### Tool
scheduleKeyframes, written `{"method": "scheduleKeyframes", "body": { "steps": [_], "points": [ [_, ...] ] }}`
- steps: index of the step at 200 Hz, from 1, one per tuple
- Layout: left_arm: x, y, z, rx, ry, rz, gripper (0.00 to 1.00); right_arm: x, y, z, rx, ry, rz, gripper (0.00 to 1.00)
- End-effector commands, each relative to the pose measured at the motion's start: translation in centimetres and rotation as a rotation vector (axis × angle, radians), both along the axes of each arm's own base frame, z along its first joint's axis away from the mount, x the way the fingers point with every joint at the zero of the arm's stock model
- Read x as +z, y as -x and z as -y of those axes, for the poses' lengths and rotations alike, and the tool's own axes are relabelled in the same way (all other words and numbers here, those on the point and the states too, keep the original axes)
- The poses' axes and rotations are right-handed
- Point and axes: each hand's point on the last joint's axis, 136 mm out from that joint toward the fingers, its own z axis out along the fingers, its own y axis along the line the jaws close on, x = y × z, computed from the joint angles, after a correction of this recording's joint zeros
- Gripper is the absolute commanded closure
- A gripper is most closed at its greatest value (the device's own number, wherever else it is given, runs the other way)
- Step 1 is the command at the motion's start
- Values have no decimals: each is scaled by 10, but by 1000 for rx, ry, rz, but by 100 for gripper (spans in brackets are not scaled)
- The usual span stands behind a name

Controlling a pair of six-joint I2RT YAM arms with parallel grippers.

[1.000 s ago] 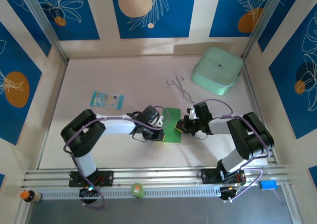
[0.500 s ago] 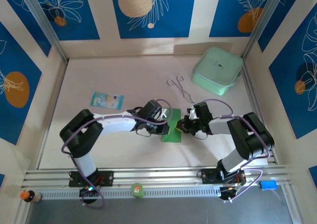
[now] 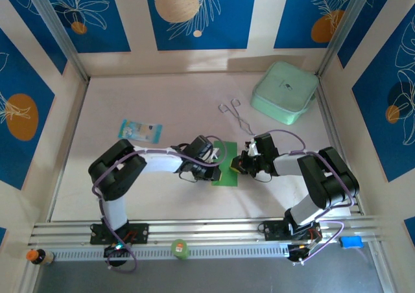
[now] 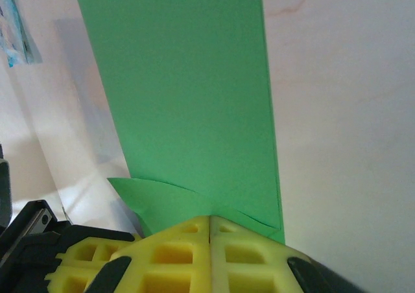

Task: Fold a paper plane with a square sheet of paper (pick it up from the middle)
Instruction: Fold the triangle a second time at the center of the table.

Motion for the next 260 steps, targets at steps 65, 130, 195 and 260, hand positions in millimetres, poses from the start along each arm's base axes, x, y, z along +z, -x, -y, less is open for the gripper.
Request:
{"method": "scheduleKeyframes", "body": {
  "steps": [65,130,195,260],
  "points": [
    [-3,23,-31,-68,-103,9,99,-20,15,16,-26,71,-73,100],
    [36,10,-15,-76,-25,122,99,-21,15,16,-26,70,-76,100],
    [19,-12,-5,-35,-89,131,98,-15,12,14,-19,56,-58,100],
    [-18,6,-22,-52,-160,64,100,21,-7,-4,44,-10,27,100]
  ]
}}
